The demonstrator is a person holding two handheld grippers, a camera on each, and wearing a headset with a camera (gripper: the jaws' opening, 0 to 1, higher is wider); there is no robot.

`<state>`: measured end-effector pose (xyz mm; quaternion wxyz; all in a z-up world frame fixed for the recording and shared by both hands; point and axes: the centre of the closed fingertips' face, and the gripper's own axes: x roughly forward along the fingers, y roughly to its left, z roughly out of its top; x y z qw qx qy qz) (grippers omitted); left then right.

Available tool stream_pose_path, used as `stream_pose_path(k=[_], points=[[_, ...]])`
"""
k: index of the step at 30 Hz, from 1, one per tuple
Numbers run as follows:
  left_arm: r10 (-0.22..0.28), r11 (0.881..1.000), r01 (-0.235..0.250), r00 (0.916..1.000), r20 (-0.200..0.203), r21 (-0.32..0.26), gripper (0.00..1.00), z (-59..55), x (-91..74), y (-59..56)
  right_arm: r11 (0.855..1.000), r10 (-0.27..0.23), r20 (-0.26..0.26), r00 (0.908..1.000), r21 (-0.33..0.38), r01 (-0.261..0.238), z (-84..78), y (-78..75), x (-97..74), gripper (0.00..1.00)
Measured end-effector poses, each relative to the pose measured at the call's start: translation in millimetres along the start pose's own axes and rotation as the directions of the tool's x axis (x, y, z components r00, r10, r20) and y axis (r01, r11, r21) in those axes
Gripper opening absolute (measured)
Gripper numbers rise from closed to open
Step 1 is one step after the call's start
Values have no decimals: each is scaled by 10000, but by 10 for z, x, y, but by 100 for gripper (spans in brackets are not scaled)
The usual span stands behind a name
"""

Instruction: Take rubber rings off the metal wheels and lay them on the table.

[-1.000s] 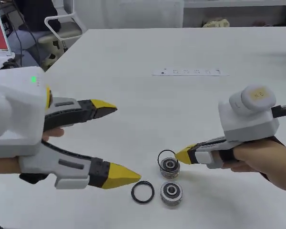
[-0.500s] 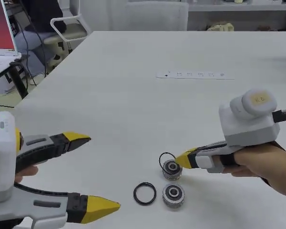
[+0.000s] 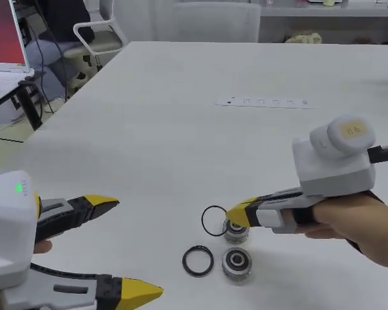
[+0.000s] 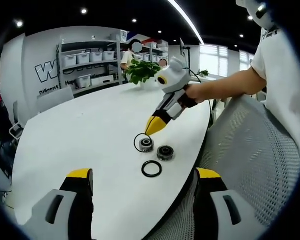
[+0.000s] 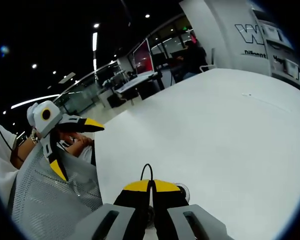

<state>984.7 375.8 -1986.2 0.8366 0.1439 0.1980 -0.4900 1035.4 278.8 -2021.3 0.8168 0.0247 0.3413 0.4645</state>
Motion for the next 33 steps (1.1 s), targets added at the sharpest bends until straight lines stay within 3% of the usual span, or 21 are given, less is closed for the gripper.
stream_pose_path(k=[9,18,20,24,33], points=[[-6,9997,5,10000,-23,-251,80,-21,1,-19,9978,544,-256,9982,-365,-553,-37,214,120,0],[163,9984,-160,9998,59,-546,77,-31,-11,22,9900,1062,-1015,9892,-821,-1147,-249,453,308,0],[147,9974,-140,9998,100,-709,77,-32,-10,25,9885,1011,-1252,9870,-996,-1139,-309,452,335,0],[181,9984,-190,9997,-184,-529,77,-79,-1,33,9892,883,-1428,9858,-1038,-1036,-361,430,360,0],[197,9986,-203,9997,-118,-486,77,-57,-1,30,9960,710,-1239,9897,-451,-771,-325,330,325,0]])
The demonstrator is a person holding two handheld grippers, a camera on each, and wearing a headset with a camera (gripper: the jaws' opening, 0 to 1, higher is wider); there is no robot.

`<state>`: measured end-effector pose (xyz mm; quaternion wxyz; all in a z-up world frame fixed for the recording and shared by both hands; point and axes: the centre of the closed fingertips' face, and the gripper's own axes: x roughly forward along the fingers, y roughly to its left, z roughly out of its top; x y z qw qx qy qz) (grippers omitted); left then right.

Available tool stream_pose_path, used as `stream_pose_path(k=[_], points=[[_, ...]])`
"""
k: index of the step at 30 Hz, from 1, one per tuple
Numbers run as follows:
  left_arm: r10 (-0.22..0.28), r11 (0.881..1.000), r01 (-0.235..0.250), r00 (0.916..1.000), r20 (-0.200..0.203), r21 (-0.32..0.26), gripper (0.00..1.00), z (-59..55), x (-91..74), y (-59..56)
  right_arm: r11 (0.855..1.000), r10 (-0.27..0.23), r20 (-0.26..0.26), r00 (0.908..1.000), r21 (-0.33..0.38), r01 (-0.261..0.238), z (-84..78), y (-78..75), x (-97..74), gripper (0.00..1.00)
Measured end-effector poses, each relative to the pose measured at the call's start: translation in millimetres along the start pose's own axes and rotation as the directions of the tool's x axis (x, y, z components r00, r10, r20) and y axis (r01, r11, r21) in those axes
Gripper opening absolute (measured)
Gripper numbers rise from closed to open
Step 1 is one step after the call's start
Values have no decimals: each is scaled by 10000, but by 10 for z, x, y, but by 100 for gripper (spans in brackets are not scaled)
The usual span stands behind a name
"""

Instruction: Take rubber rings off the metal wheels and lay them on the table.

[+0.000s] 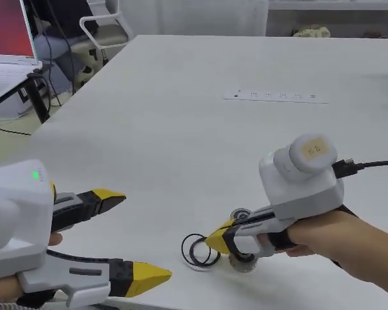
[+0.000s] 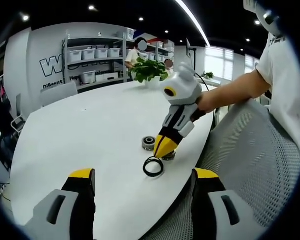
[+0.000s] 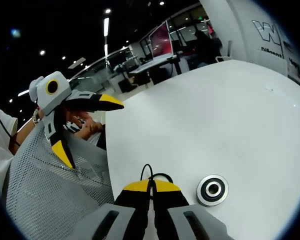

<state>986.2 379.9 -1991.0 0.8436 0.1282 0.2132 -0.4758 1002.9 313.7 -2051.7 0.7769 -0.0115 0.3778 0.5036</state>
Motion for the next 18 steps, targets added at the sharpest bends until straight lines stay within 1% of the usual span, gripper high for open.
stream_pose_path(k=[4,8,12,18], points=[[-17,10000,18,9999,-120,56,77,-18,6,0,9998,-88,-65,9999,179,89,-19,-42,-7,0],[-21,10000,21,10000,-35,-38,76,-5,6,3,9994,-149,-200,9997,308,155,-51,-59,-5,0],[-21,10000,21,10000,-71,-35,76,-12,7,9,9992,-188,-309,9993,342,198,-75,-72,-5,0],[-29,10000,29,10000,-70,-42,76,-11,12,9,9985,-229,-278,9994,500,243,-71,-103,-31,0]])
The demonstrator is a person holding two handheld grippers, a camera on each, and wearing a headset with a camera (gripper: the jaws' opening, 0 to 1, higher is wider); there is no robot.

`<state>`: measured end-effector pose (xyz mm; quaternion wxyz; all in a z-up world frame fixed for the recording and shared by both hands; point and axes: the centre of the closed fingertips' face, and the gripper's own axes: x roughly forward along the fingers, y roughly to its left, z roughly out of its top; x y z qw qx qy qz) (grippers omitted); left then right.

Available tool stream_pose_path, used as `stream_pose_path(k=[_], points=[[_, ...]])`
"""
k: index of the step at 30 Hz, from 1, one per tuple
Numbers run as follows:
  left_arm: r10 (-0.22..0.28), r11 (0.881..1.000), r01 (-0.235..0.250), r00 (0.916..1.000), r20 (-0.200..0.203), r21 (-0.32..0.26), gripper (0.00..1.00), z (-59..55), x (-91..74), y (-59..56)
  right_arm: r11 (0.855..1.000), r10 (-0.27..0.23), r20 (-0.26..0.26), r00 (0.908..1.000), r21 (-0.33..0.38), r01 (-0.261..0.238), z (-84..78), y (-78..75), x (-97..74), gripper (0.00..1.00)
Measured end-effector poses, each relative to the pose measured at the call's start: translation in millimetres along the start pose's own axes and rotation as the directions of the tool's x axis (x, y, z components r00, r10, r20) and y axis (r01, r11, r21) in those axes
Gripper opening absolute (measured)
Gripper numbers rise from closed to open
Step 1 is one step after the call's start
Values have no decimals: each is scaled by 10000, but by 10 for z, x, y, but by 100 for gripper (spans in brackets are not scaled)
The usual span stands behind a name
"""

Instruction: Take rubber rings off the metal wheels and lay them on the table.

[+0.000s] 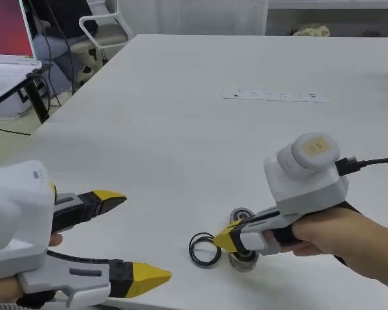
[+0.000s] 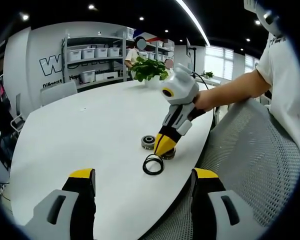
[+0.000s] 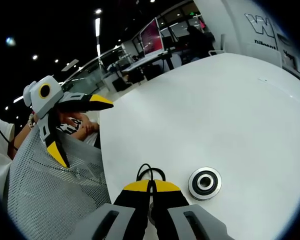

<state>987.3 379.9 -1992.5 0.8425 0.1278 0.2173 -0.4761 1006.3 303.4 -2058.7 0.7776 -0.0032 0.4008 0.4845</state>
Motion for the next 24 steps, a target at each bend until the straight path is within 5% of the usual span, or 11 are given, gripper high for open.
stream_pose_path(k=[15,24], points=[[-74,9999,75,9999,-131,68,76,-21,5,-16,9994,-262,-136,9996,-230,259,-37,-32,27,0],[-79,9999,80,9998,-174,66,76,-29,6,-20,9892,-708,-410,9966,-1312,649,-74,-49,50,3]])
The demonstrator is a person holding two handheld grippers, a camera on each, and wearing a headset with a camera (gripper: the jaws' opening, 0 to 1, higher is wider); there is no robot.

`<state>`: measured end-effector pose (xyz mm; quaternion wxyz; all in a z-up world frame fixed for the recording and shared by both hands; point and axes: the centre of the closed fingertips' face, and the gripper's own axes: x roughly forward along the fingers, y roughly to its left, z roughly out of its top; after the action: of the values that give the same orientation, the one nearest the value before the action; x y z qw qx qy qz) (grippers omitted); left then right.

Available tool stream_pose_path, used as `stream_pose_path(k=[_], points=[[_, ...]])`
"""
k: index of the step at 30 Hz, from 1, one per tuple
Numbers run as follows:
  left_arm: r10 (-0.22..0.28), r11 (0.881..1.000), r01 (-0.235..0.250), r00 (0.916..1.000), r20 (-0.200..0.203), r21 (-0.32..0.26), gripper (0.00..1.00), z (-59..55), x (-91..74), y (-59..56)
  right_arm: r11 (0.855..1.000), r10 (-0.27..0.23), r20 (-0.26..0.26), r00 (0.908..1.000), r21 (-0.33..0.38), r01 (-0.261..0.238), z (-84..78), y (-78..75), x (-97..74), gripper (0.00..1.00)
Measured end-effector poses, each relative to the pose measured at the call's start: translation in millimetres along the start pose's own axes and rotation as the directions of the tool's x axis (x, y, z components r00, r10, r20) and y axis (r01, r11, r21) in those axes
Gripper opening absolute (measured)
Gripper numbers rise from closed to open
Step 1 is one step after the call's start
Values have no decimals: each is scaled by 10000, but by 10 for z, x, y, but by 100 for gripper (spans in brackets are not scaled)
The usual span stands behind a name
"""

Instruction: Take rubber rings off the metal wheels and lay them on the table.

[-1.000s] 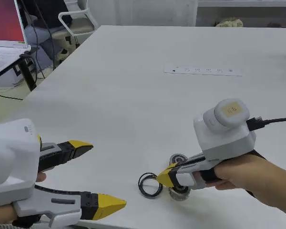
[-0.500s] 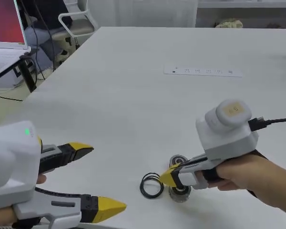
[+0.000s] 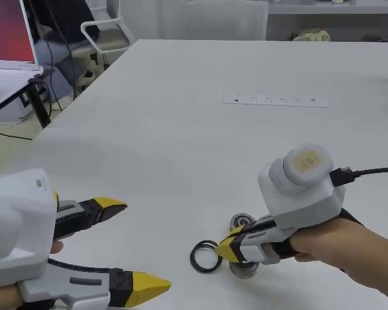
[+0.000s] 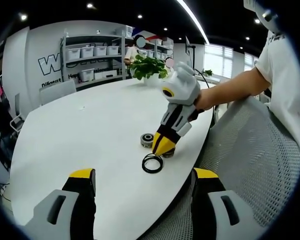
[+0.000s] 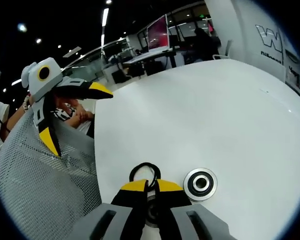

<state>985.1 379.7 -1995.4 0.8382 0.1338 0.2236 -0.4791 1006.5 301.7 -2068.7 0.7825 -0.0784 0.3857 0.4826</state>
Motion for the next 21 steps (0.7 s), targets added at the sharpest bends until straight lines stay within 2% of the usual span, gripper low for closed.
stream_pose_path(k=[21], points=[[-41,10000,41,9999,-94,20,75,-18,4,-3,10000,-80,184,9998,-8,80,52,-44,-34,4]])
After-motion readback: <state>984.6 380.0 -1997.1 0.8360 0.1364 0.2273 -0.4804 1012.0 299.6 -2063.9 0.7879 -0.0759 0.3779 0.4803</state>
